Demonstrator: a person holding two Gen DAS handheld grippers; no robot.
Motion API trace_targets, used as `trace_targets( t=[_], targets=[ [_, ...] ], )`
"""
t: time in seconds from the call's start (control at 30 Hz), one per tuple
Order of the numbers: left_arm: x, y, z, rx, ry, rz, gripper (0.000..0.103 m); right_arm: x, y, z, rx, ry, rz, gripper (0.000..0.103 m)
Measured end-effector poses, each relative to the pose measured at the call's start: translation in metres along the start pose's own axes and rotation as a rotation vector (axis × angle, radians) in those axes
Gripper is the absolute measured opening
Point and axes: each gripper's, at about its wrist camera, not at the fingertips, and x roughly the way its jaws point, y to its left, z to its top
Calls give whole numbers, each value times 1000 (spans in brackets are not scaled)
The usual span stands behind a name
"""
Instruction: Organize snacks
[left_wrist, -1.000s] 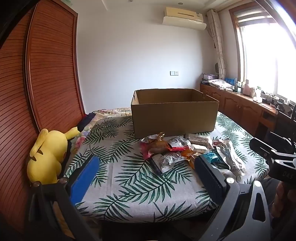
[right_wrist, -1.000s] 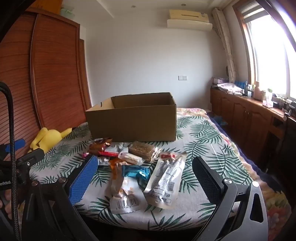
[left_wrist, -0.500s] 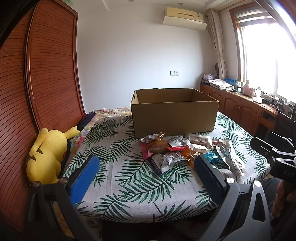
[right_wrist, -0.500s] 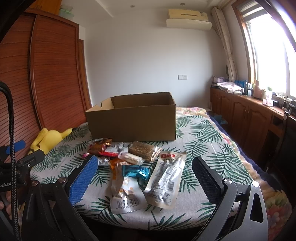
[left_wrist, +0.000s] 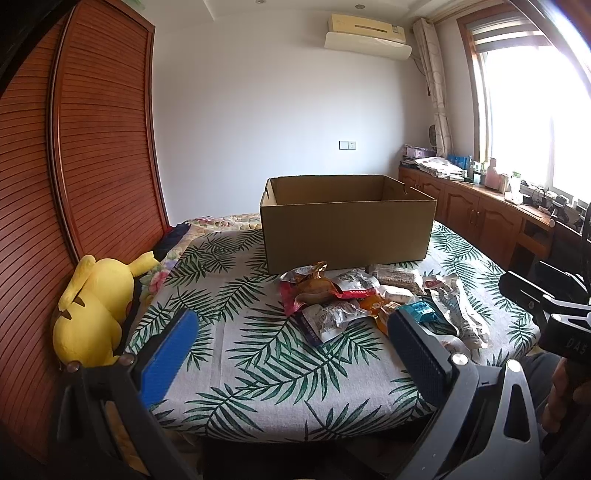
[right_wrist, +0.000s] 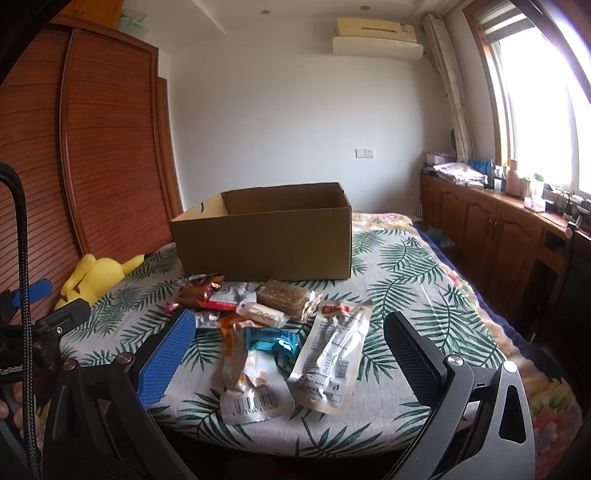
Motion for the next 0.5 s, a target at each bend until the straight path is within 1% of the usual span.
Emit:
trace_targets(
  t=[0.5],
  targets=[
    [0, -1, -2, -2, -1, -1, 103, -3, -1, 1, 8, -1, -2, 103]
  ],
)
